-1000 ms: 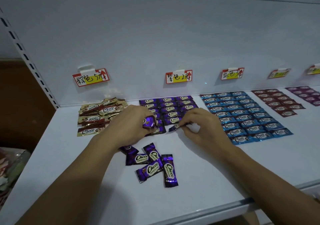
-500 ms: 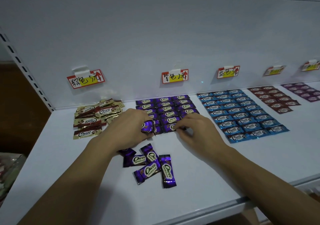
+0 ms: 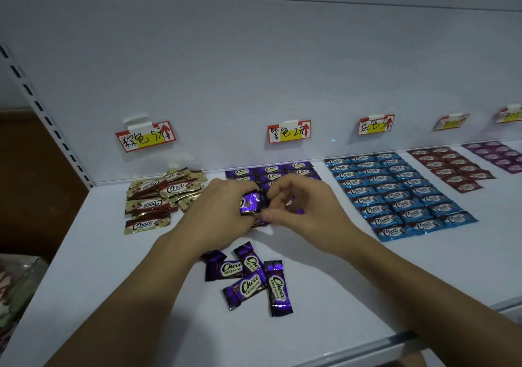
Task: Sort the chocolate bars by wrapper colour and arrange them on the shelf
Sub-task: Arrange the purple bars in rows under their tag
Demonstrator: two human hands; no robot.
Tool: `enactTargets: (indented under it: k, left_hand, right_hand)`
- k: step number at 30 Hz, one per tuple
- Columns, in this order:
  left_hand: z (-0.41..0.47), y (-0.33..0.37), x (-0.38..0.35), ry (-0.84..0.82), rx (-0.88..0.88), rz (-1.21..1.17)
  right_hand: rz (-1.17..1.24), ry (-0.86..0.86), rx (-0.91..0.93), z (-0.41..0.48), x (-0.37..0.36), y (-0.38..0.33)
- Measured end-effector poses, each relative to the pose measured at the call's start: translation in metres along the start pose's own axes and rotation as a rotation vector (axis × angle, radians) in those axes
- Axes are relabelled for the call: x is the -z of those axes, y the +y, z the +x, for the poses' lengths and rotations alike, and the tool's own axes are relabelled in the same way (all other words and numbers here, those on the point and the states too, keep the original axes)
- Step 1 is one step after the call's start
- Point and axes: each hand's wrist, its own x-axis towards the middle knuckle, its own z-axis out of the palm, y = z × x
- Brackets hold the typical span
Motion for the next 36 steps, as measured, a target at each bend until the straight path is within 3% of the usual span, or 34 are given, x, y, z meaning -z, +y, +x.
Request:
enactTargets:
  k: [3, 15, 22, 26, 32, 36]
  left_hand:
    - [-0.001, 0.0, -0.001, 0.011, -0.008, -0.085]
    - [-0.004, 0.011, 0.006, 0.046, 0.122, -0.517]
    - [-0.003, 0.005, -0.001, 0.183, 0.027, -0.321]
    - [-0.003, 0.006, -0.001, 0.205, 0.032, -0.33]
    - [-0.002, 0.008, -0.005, 0.226, 0.018, -0.336]
    - [-0.003, 0.012, -0.012, 0.157, -0.043, -0.18]
  right_hand:
    - [0.131, 0.106, -0.04, 0.008, -0.005, 0.011]
    - [0.409, 0.185, -0.162, 0.001, 0.01, 0.017]
    - [0.456, 0.194, -0.1, -0.002, 0.015, 0.012]
    - [0.457, 0.219, -0.092, -0.002, 0.017, 0.011]
    - [0.274, 0.187, -0.009, -0.003, 0.023, 0.015]
    - [-0.142, 0.249, 0.012, -0.006, 0.059, 0.021]
